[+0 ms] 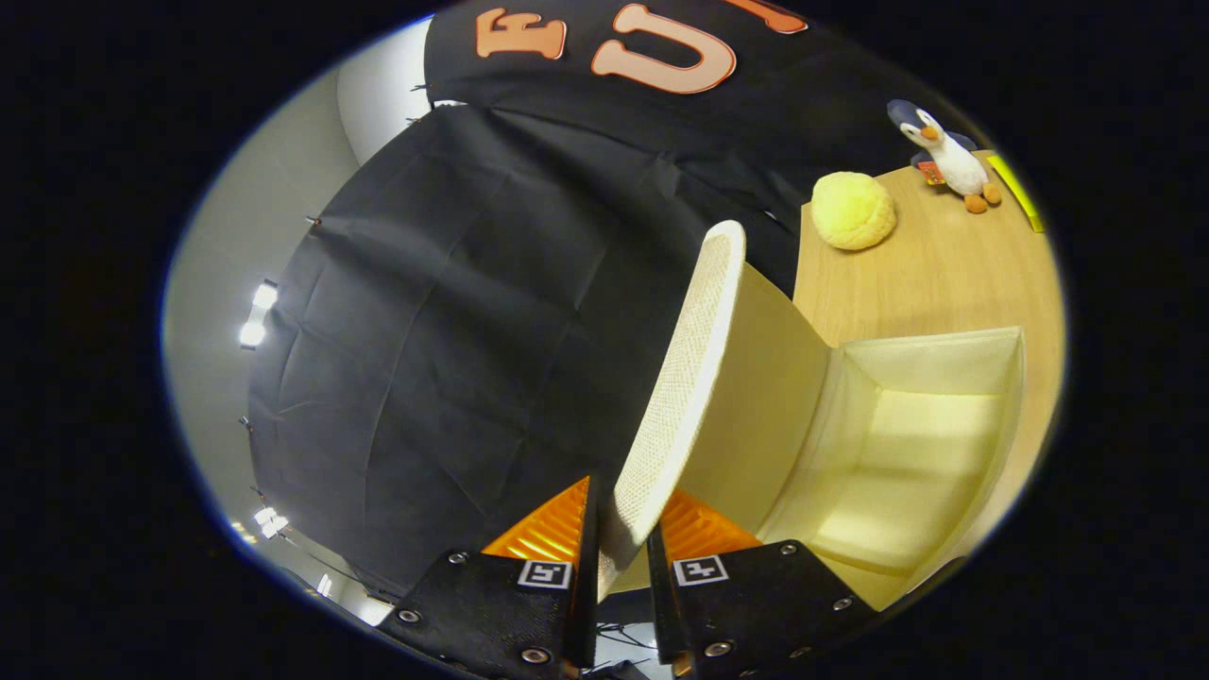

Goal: Open the storage box then place both shoes into the box .Put the left shoe in first, then the right shoe, with the right side of both shoes facing outward in a uniform manner.

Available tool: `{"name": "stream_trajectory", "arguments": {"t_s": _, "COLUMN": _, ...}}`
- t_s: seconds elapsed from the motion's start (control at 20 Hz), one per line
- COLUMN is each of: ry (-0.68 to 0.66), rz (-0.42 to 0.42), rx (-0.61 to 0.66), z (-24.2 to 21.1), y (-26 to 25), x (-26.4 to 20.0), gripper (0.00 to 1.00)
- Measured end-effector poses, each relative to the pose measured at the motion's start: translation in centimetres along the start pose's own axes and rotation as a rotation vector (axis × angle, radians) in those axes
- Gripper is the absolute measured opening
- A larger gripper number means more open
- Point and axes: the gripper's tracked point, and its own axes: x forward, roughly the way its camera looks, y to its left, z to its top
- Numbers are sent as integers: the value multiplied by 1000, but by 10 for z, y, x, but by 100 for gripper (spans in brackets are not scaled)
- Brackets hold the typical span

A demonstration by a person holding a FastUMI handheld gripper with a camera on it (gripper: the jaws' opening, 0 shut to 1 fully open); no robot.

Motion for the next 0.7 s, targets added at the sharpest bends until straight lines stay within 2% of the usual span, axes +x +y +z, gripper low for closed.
{"name": "stream_trajectory", "arguments": {"t_s": 0.2, "ry": 16, "rz": -25, "rx": 44, "z": 4, "y": 14, "x": 51, "gripper": 25}}
{"name": "stream_trajectory", "arguments": {"t_s": 0.25, "ry": 35, "rz": -43, "rx": 56, "z": -2, "y": 15, "x": 64, "gripper": 28}}
{"name": "stream_trajectory", "arguments": {"t_s": 0.3, "ry": 57, "rz": -61, "rx": 60, "z": -7, "y": 16, "x": 73, "gripper": 35}}
{"name": "stream_trajectory", "arguments": {"t_s": 0.45, "ry": 81, "rz": -89, "rx": 3, "z": -14, "y": 20, "x": 84, "gripper": 67}}
{"name": "stream_trajectory", "arguments": {"t_s": 0.55, "ry": 69, "rz": -97, "rx": -41, "z": -10, "y": 24, "x": 77, "gripper": 83}}
{"name": "stream_trajectory", "arguments": {"t_s": 0.7, "ry": 40, "rz": -141, "rx": -110, "z": 6, "y": 23, "x": 63, "gripper": 88}}
